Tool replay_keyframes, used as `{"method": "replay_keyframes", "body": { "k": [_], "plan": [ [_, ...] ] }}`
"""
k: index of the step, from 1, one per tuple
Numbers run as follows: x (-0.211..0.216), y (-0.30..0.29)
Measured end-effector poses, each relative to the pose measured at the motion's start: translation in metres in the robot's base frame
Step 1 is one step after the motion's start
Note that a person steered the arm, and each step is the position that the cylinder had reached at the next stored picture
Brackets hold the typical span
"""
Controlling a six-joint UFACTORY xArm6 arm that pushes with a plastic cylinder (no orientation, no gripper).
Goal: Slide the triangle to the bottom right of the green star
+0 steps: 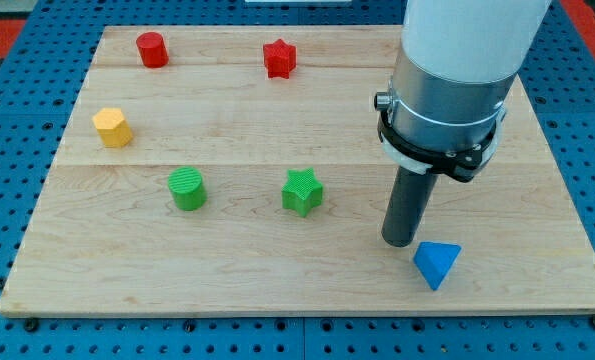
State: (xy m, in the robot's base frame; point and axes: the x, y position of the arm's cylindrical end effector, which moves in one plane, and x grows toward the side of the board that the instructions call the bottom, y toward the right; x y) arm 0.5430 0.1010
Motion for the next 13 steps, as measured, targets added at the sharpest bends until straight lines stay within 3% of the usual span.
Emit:
{"method": "replay_keyframes", "body": {
  "k": [1,2,4,6,7,9,10,12,13],
  "plan": [
    [-0.012,0.079],
    [0.006,0.12],
    [0.043,0.027],
    [0.047,-0.066],
    [0.048,-0.066],
    [0.04,0.134],
    [0.023,0.153],
    [0.001,0.088],
    [0.017,0.081]
  ]
}}
